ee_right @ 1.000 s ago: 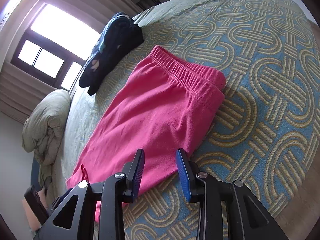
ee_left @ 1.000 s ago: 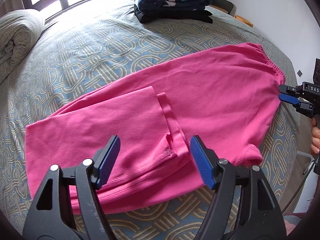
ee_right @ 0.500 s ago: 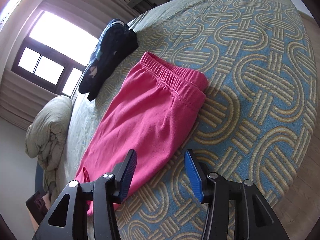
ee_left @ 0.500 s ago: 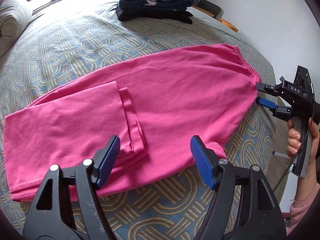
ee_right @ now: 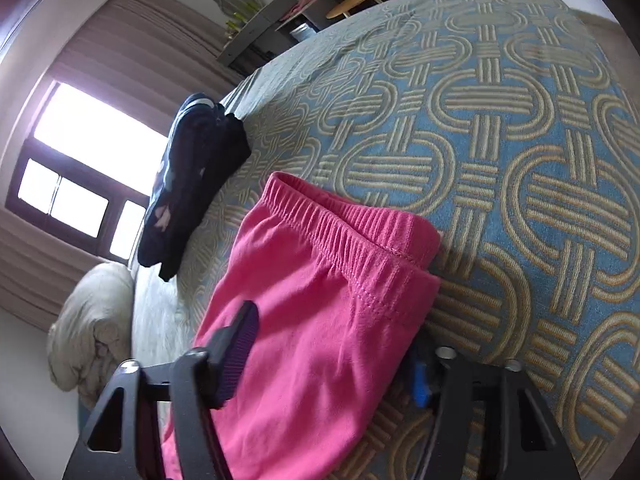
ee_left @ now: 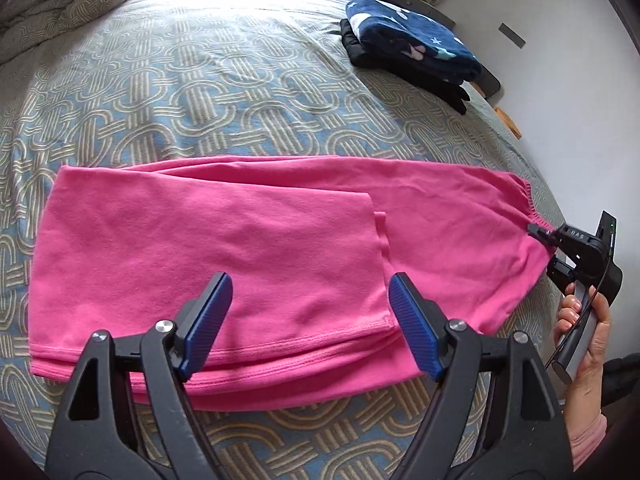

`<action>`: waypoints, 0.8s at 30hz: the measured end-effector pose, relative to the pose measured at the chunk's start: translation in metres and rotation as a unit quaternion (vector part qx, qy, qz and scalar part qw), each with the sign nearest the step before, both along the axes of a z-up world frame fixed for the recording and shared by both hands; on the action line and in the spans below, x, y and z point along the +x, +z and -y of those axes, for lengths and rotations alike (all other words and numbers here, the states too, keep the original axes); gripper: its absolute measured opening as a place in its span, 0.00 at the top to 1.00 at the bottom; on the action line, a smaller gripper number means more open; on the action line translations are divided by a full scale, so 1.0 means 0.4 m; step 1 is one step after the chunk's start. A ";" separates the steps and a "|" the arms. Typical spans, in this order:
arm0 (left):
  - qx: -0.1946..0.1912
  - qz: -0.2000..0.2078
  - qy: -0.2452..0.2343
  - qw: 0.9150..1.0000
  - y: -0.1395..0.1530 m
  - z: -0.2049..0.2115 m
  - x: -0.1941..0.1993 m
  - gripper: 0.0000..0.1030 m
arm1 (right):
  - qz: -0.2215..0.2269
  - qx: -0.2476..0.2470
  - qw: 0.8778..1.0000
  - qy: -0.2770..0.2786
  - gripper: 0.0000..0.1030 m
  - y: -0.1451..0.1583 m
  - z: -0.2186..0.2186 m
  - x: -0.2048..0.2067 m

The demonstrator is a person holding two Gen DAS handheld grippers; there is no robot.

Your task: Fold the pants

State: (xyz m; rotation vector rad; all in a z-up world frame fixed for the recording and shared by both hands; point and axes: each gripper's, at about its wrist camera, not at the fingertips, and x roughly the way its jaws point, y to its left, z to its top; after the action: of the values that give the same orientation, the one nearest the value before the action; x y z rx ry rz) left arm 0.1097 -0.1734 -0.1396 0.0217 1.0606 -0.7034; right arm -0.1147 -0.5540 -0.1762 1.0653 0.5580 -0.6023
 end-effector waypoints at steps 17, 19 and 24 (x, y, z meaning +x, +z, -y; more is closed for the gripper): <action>-0.067 -0.062 0.058 0.994 -0.020 -0.126 0.071 0.22 | -0.040 -0.336 0.856 0.390 0.94 0.182 -0.644 0.295; -0.079 -0.076 0.060 0.992 -0.029 -0.139 0.073 0.22 | -0.066 -0.348 0.827 0.436 0.94 0.124 -0.725 0.312; -0.120 -0.110 0.024 0.986 -0.025 -0.128 0.053 0.22 | -0.096 -0.314 0.829 0.453 0.93 0.052 -0.752 0.323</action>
State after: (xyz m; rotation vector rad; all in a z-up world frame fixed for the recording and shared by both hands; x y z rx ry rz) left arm 0.1308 -0.1222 -0.1497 -0.2946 1.1763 -0.7983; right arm 0.0146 -0.2530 -0.1552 0.0404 0.8777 -0.0112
